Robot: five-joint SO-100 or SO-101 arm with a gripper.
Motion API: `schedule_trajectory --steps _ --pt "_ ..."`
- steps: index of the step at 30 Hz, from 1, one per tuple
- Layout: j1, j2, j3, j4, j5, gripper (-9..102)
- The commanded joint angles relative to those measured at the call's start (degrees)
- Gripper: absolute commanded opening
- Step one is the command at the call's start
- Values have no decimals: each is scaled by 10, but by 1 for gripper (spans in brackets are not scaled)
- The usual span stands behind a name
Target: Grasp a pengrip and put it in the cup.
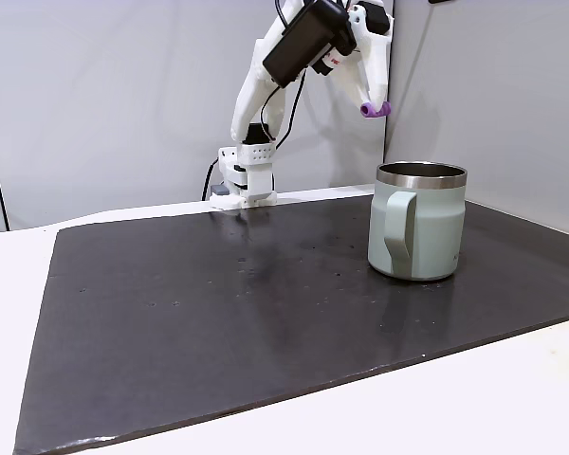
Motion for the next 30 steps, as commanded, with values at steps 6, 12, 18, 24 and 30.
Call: schedule_trajectory --steps 6,12,18,24,30 --pt "-33 -27 -54 -53 -9 0" --pt "-46 -47 -54 -74 -10 0" --pt "-47 -52 -54 -69 -11 1" --pt "-45 -52 -60 -60 -19 26" --pt "-43 -53 -61 -50 -22 26"
